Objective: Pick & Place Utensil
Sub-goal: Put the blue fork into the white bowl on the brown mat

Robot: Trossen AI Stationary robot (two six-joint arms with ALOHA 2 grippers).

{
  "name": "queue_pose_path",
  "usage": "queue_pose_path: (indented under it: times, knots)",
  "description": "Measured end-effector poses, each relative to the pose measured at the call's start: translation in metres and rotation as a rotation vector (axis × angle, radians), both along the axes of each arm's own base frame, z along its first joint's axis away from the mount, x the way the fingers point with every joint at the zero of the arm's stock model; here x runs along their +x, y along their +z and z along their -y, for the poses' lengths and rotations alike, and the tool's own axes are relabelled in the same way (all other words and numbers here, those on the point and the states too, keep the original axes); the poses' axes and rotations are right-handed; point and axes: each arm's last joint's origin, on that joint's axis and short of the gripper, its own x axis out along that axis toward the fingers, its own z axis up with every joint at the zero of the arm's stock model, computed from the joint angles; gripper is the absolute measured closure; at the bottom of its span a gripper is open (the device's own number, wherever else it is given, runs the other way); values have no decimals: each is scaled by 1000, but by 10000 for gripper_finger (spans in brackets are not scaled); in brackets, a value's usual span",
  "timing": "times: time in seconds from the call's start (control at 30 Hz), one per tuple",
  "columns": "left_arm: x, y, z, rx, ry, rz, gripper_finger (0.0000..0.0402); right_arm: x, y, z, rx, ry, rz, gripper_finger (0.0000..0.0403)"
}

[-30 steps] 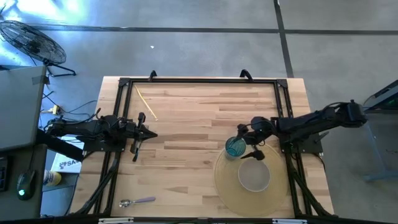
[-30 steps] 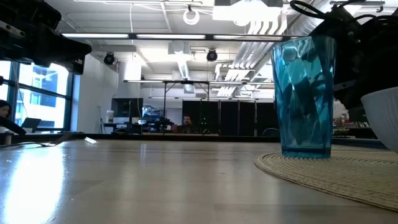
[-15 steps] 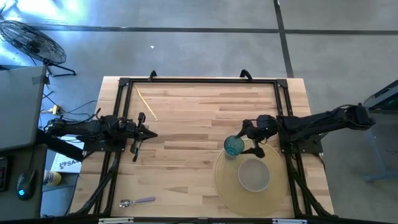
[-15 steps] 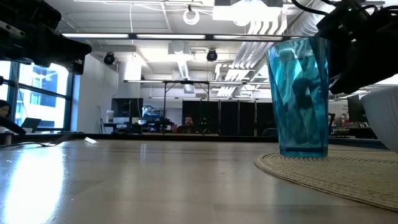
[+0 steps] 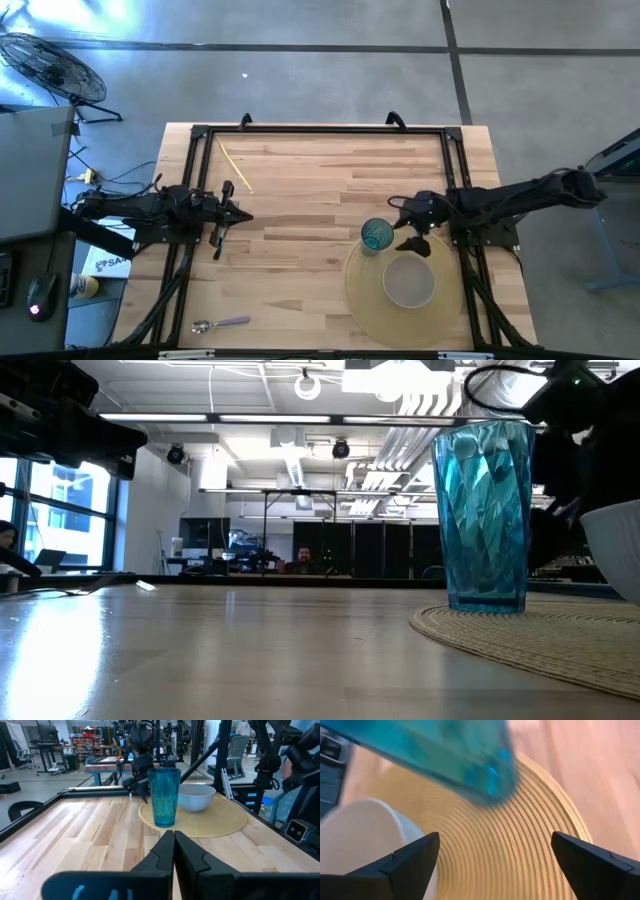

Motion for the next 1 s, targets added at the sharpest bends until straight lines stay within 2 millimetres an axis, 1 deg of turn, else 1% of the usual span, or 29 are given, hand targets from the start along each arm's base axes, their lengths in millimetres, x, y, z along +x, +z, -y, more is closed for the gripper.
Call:
queue_pose_path:
  times: [0.07, 0.17, 0.27, 0.33, 0.43, 0.57, 0.63, 0.73, 0.83, 0.93, 1.0]
  knots:
    - [0, 0, 0, 0, 0, 0, 401, -4, 4, 1, 3, -40, -87, 28]
    - [0, 0, 0, 0, 0, 0, 401, -8, 18, 5, -14, -124, -184, 32]
    - [0, 0, 0, 0, 0, 0, 401, -8, 40, 8, -40, -212, -235, 31]
    - [0, 0, 0, 0, -1, 0, 401, -8, 55, 10, -87, -257, -259, 30]
    - [0, 0, 0, 0, 0, 0, 401, -14, 78, 14, -156, -304, -314, 30]
    - [0, 0, 0, 0, 0, 0, 401, -21, 112, 19, -276, -394, -339, 30]
    - [0, 0, 0, 0, -1, 0, 401, -21, 131, 23, -379, -489, -286, 30]
    - [0, 0, 0, 0, -1, 0, 401, -16, 157, 31, -533, -681, -124, 29]
    - [0, 0, 0, 0, 0, 0, 401, -6, 178, 36, -590, -857, 81, 29]
    - [0, 0, 0, 0, 0, 0, 401, 8, 195, 38, -643, -916, 295, 29]
    - [0, 0, 0, 0, 0, 0, 401, 18, 197, 38, -696, -871, 407, 29]
